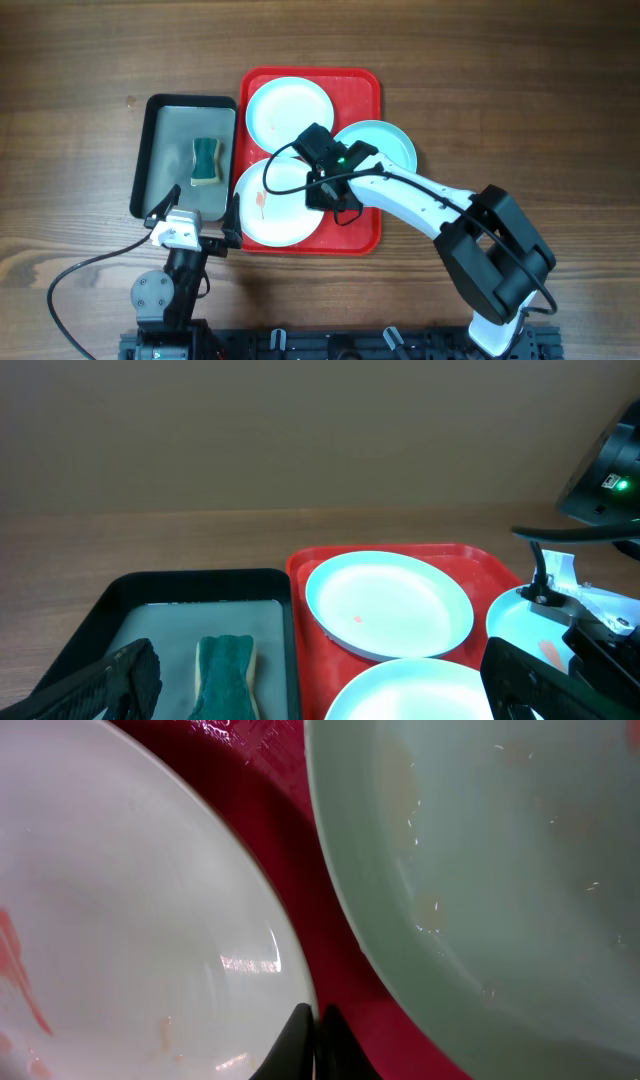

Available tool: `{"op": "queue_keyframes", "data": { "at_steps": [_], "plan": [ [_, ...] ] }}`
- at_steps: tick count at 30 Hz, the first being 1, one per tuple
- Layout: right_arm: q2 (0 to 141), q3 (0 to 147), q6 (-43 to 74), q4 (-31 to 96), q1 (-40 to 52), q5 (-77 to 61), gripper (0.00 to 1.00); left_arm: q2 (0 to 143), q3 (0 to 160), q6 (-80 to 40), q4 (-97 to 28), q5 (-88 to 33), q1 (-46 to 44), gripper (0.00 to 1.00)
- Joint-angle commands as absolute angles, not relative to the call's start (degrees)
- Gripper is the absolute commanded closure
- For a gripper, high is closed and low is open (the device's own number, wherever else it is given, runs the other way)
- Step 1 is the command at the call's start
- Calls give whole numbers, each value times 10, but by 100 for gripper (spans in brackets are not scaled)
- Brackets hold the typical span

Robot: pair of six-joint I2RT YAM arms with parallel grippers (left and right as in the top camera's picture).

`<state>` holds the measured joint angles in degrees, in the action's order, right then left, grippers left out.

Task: Clean dirty plates on tray and stack at the side
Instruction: 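Reach the left gripper to the black tray and grasp the green sponge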

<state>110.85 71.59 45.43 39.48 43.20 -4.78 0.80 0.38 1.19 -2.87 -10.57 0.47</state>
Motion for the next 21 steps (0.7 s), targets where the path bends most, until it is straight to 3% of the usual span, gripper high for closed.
{"op": "queue_keyframes", "data": {
  "at_steps": [1, 11, 21],
  "plan": [
    [1119, 711, 465, 395, 434, -25, 96, 4, 3, 7, -32, -109, 2, 0],
    [1119, 711, 465, 395, 434, -25, 96, 4, 13, -54, -31, -85, 2, 0],
    [1119, 711, 465, 394, 434, -25, 96, 65, 185, -71, -151, -74, 3, 0]
  ]
}}
